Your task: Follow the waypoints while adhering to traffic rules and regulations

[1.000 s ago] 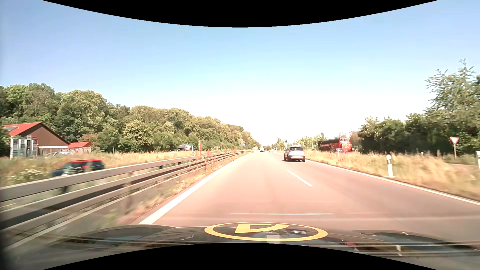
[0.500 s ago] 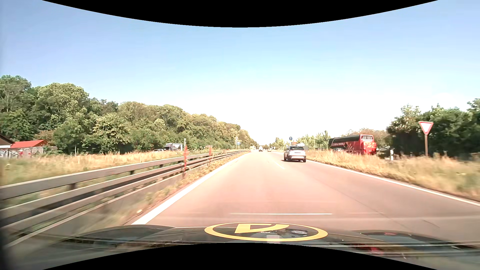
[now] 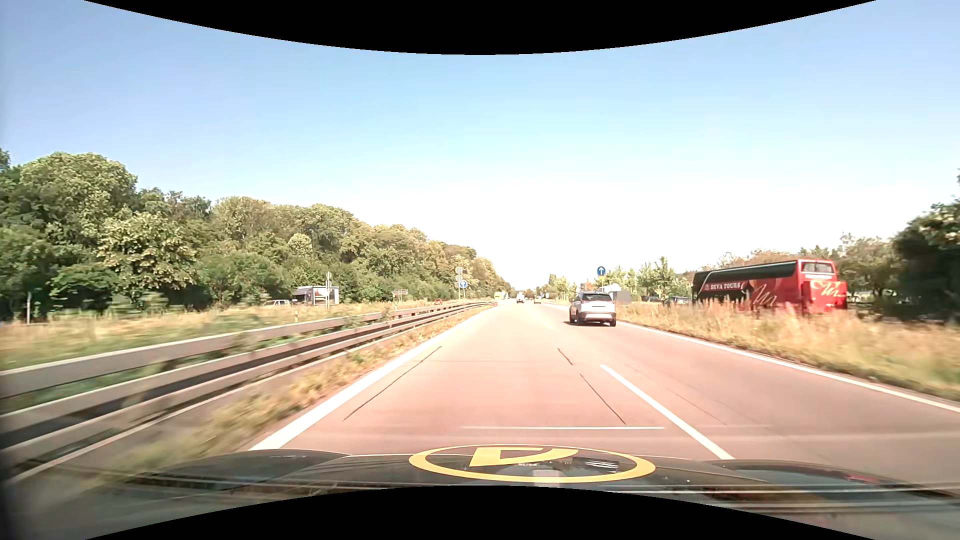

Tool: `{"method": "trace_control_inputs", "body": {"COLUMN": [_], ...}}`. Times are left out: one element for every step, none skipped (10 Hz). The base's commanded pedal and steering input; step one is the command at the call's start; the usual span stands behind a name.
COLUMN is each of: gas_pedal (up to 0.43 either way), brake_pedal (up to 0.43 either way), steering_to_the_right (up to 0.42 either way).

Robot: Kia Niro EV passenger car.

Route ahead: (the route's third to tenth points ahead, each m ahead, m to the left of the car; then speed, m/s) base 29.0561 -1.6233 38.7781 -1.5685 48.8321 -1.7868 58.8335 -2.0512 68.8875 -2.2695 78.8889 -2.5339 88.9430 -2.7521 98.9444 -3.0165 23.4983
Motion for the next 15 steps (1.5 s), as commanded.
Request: {"method": "trace_control_inputs", "body": {"gas_pedal": [0.248,0.248,0.248,0.248,0.248,0.248,0.248,0.248,0.248,0.248,0.248,0.248,0.248,0.248,0.248], "brake_pedal": [0.000,0.000,0.000,0.000,0.000,0.000,0.000,0.000,0.000,0.000,0.000,0.000,0.000,0.000,0.000], "steering_to_the_right": [0.002,0.002,0.002,0.002,0.002,0.002,0.002,0.002,0.001,0.002,0.002,0.002,0.002,0.002,0.002]}}
